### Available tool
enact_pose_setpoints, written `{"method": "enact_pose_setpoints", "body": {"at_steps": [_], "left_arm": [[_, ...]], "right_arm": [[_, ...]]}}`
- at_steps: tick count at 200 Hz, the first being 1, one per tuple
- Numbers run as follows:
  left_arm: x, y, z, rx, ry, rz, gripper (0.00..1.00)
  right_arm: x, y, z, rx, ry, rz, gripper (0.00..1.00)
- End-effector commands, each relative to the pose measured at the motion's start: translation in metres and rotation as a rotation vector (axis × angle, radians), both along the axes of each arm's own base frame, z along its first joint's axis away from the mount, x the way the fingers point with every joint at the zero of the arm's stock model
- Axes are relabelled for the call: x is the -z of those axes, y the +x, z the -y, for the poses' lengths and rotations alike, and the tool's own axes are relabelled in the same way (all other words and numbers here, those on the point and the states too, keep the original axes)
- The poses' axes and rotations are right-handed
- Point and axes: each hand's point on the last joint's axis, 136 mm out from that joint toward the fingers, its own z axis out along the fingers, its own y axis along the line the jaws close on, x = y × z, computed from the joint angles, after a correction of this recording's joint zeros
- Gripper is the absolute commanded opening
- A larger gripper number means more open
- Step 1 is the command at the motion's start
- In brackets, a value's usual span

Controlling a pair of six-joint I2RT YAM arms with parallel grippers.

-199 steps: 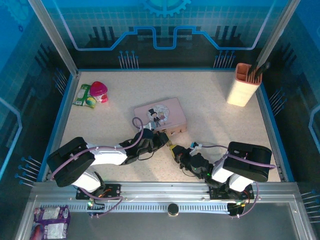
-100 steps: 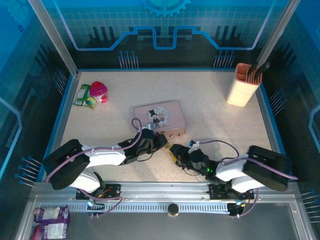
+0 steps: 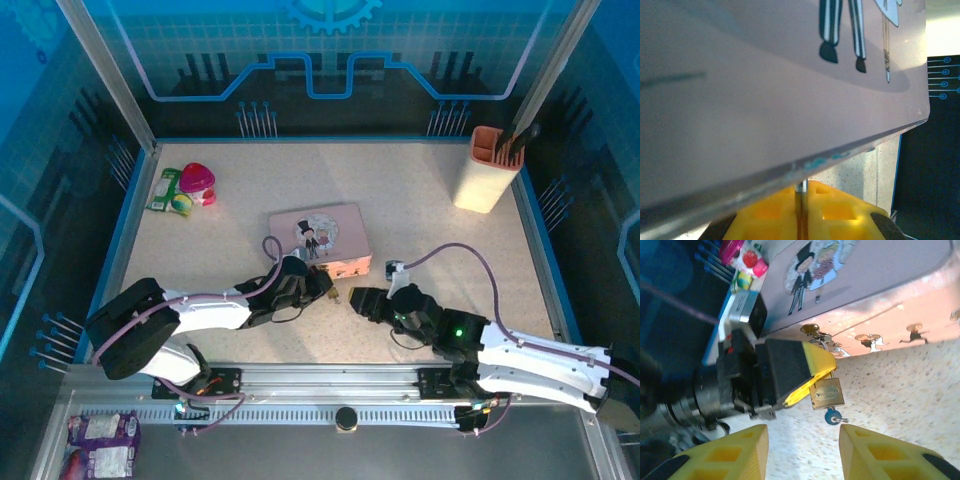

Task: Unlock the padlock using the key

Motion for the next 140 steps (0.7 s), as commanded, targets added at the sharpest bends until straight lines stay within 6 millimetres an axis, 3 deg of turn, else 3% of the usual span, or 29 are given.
{"method": "enact_pose_setpoints", "body": {"at_steps": [1,36,63,140], "left_arm": [[-0.041,0.013,0.011,-0.007,-0.104,0.08,0.0],[-0.04,0.01,0.009,-0.008,-0.111,0.069,0.0],[-0.042,0.008,0.007,-0.005,-0.111,0.073,0.0],[-0.04,0.005,0.007,-0.002,-0.122,0.067,0.0]], "right_arm": [[0.012,-0.008,0.01,-0.167,-0.398,0.257,0.4],[0.024,-0.016,-0.018,-0.278,-0.588,0.494,0.43],[0.037,-0.009,-0.02,-0.266,-0.678,0.511,0.42],[0.061,-0.007,-0.04,-0.302,-0.703,0.475,0.41]]}}
